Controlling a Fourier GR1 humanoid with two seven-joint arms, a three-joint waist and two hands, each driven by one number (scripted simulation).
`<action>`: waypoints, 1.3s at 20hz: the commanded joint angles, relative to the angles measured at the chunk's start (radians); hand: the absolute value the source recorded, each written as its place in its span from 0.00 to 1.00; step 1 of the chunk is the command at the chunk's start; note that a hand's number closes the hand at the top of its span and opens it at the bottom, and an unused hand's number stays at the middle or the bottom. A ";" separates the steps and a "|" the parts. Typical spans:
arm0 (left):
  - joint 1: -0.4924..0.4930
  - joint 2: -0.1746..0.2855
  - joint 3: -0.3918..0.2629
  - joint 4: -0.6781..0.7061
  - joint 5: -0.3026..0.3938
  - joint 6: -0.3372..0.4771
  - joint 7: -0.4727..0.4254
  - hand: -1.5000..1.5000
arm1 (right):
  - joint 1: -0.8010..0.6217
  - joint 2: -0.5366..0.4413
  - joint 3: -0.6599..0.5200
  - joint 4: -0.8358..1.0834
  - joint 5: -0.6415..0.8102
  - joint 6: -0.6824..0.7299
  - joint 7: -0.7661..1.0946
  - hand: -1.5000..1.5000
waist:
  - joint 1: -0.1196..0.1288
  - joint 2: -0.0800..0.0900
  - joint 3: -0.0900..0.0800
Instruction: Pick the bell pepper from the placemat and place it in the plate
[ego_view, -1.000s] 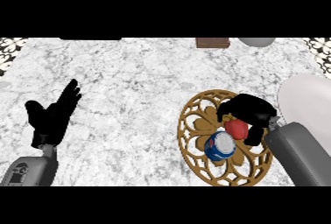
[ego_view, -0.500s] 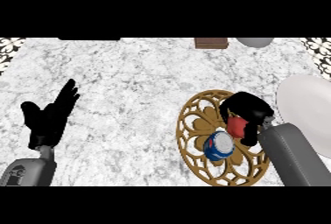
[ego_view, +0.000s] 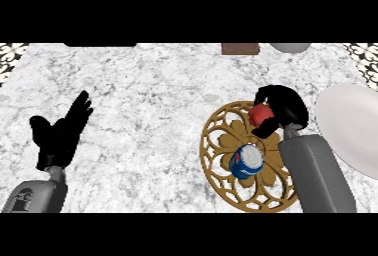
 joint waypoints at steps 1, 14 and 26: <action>0.000 -0.012 0.000 -0.002 -0.005 0.010 -0.008 0.50 | -0.013 0.053 -0.009 -0.073 0.112 -0.245 0.128 1.00 | 0.006 0.004 0.008; -0.039 -0.015 0.014 0.030 -0.013 0.000 0.022 0.50 | 0.015 -0.008 -0.141 -0.324 0.233 -0.425 0.376 1.00 | 0.000 0.005 0.009; 0.042 0.008 0.036 -0.053 -0.015 -0.048 0.014 0.50 | 0.118 -0.277 -0.430 -0.160 -0.098 -0.463 0.127 1.00 | 0.012 0.006 0.009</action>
